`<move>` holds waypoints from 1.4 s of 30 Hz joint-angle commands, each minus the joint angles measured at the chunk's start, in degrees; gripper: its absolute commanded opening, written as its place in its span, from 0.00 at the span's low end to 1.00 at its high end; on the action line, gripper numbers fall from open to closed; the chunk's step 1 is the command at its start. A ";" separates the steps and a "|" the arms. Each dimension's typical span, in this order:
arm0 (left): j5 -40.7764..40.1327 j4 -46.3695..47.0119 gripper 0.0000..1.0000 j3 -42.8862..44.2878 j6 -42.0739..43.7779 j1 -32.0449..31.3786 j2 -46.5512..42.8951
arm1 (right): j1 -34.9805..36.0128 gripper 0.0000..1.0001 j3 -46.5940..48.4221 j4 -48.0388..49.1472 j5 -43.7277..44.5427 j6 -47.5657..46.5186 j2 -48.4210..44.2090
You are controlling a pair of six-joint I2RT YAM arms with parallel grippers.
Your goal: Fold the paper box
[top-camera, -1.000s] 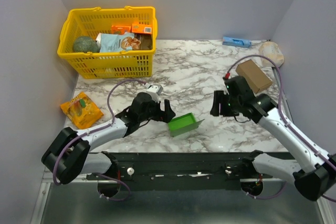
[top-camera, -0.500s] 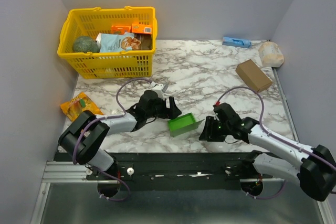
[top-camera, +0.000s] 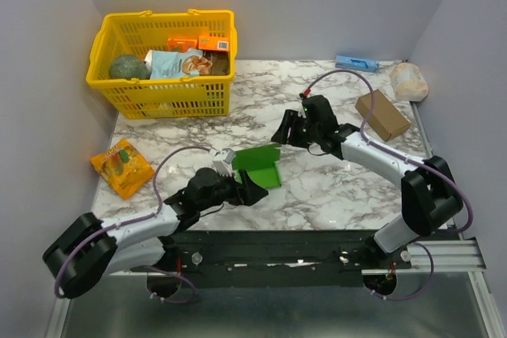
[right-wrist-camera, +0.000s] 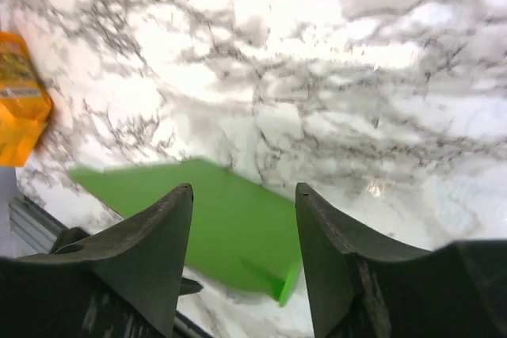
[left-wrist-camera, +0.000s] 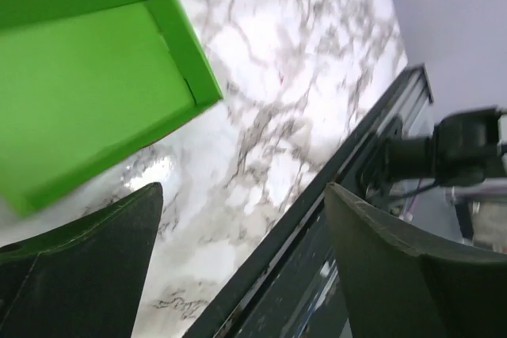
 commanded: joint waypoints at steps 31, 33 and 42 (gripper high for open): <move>-5.92 -16.13 0.96 13.68 27.70 15.10 0.16 | -0.59 0.64 -31.32 14.53 -9.07 -16.66 -26.52; -3.38 -13.68 0.96 13.77 28.83 16.94 1.23 | 0.73 0.64 -30.09 14.53 -7.84 -17.81 -25.30; 5.59 -6.12 0.78 14.82 31.21 19.41 7.73 | 3.37 0.60 -27.18 15.32 -0.72 -17.81 -20.90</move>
